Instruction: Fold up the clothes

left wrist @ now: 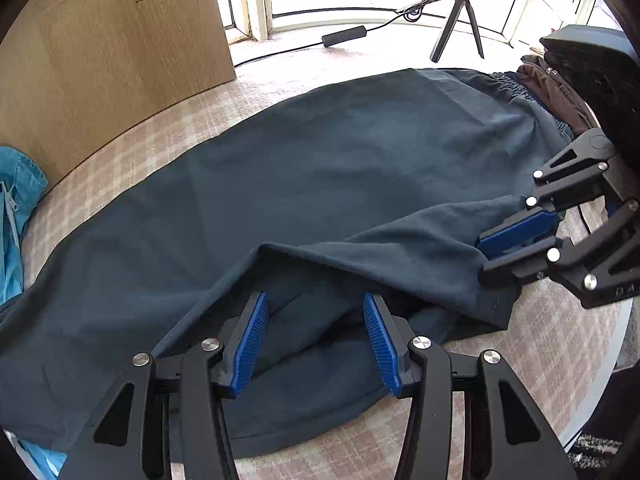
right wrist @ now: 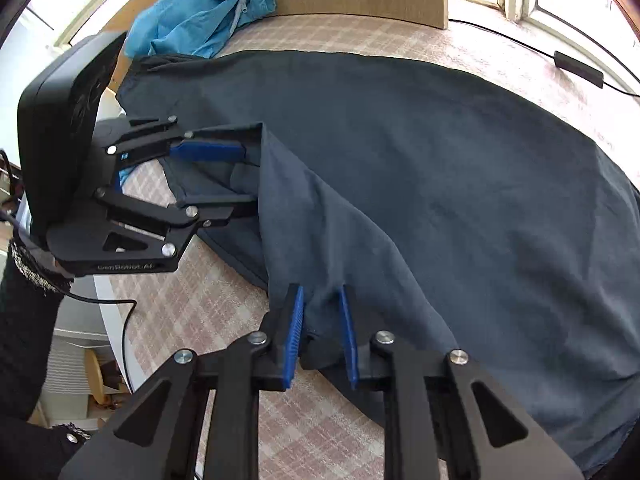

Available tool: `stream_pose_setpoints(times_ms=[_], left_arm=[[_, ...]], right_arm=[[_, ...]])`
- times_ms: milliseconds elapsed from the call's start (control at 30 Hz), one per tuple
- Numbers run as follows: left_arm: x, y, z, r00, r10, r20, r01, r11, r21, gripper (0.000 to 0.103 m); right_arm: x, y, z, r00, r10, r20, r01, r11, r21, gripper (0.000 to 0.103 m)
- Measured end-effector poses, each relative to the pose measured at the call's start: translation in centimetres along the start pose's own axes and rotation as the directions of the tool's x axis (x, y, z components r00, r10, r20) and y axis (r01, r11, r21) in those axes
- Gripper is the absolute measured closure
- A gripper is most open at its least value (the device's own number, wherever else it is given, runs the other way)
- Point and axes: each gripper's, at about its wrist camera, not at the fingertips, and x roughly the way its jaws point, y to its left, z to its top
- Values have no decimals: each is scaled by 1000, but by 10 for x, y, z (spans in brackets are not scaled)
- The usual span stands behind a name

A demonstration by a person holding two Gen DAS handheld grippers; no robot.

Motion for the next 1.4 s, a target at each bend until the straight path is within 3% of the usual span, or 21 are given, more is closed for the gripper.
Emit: stream_pose_setpoints(times_ms=[33, 167, 267, 500, 567, 600, 633, 667, 767, 900, 1000, 1133, 1200, 1233, 1333, 1400], left_arm=[[-2, -5, -4, 1000, -18, 2, 18, 1000, 2, 55], [-9, -25, -19, 996, -91, 11, 91, 996, 12, 55], [4, -40, -16, 996, -86, -13, 86, 996, 19, 55], [1, -36, -9, 982, -184, 42, 187, 980, -73, 56], [1, -36, -5, 979, -195, 60, 200, 976, -81, 66], [2, -35, -4, 978, -203, 54, 208, 974, -94, 91], [5, -34, -2, 976, -212, 40, 215, 970, -112, 99], [6, -33, -2, 976, -214, 30, 217, 969, -121, 100], [-3, -40, -2, 977, -211, 10, 211, 975, -65, 100], [-26, -48, -3, 981, -194, -18, 195, 981, 19, 100], [-40, -57, -6, 981, -188, -37, 190, 979, 71, 100], [-37, -74, -18, 985, -155, -82, 165, 977, 134, 99], [-30, -81, -25, 983, -157, -91, 168, 977, 134, 99], [-26, -82, -28, 982, -165, -96, 176, 976, 125, 99], [-6, -87, -42, 978, -150, -143, 168, 978, 127, 99], [8, -91, -50, 977, -119, -178, 146, 979, 146, 99]], right_arm=[[-3, -11, 3, 999, 34, 16, -35, 998, 44, 84], [-5, -38, 9, 1000, 18, 11, -19, 994, 103, 84], [-4, -42, 7, 1000, 11, -1, -11, 994, 106, 84], [-30, -47, -25, 998, -58, 31, 54, 993, 101, 84], [-46, -52, -42, 995, -79, 61, 70, 989, 130, 84], [-55, -55, -53, 993, -88, 81, 75, 986, 150, 83], [-63, -59, -64, 990, -97, 101, 79, 982, 171, 83], [-71, -63, -76, 987, -110, 120, 84, 976, 202, 82], [-89, -86, -111, 968, -206, 143, 153, 937, 315, 71], [-108, -122, -149, 928, -343, 145, 236, 843, 484, 66], [-121, -152, -166, 926, -319, 203, 133, 778, 614, 57], [-132, -171, -171, 913, -268, 307, -6, 744, 668, 57], [-136, -167, -166, 903, -285, 323, 0, 749, 662, 55], [-135, -167, -162, 900, -298, 319, 8, 742, 670, 50], [-124, -171, -145, 895, -307, 322, -7, 714, 700, 49], [-110, -173, -132, 894, -356, 273, 68, 709, 702, 49]])
